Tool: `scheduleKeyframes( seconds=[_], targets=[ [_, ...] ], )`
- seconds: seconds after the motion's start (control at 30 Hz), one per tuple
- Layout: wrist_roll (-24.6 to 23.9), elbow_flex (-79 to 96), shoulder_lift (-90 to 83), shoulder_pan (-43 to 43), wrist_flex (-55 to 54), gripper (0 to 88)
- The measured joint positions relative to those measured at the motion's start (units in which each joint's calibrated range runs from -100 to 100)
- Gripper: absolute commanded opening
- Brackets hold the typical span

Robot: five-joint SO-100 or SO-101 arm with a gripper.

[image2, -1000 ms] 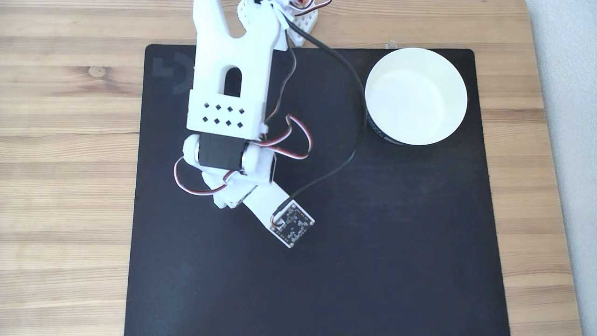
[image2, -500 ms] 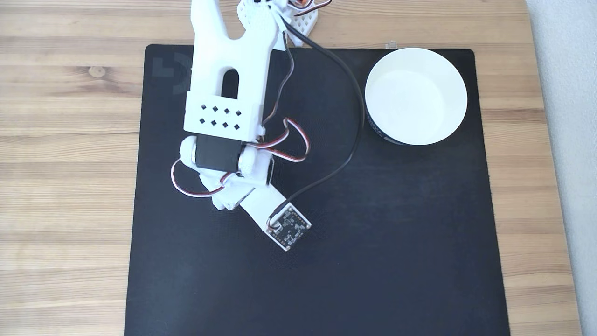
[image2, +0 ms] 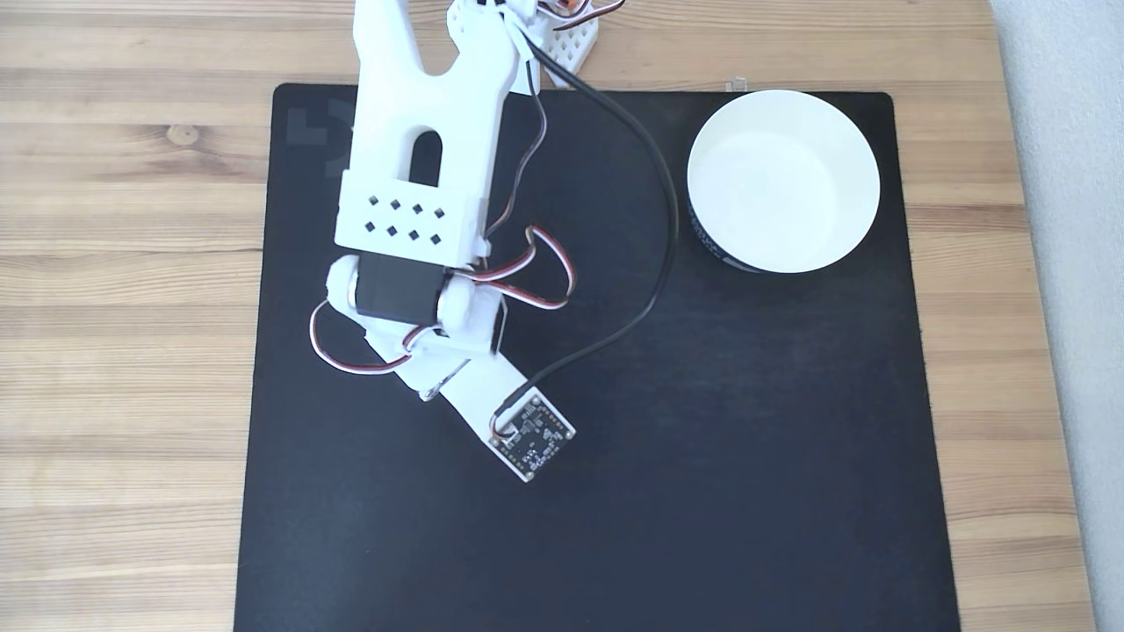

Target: Pick up the toy and place it on the plate

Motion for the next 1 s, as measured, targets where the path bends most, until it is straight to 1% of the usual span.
scheduleKeyframes(
  seconds=[0.27,0.4,0.53,0.77,0.93,1.0],
  targets=[
    [0.00,0.09,0.00,0.00,0.00,2.3],
    [-0.15,0.00,0.00,0.00,-2.45,2.2],
    [0.00,-0.47,-0.67,-0.50,-2.70,2.2],
    [-0.15,-0.38,-11.32,-2.83,-2.11,2.2],
    [0.05,-0.28,-18.82,-5.99,-1.86,2.2],
    [0.05,-0.38,-22.65,-8.66,-1.86,2.2]
  ],
)
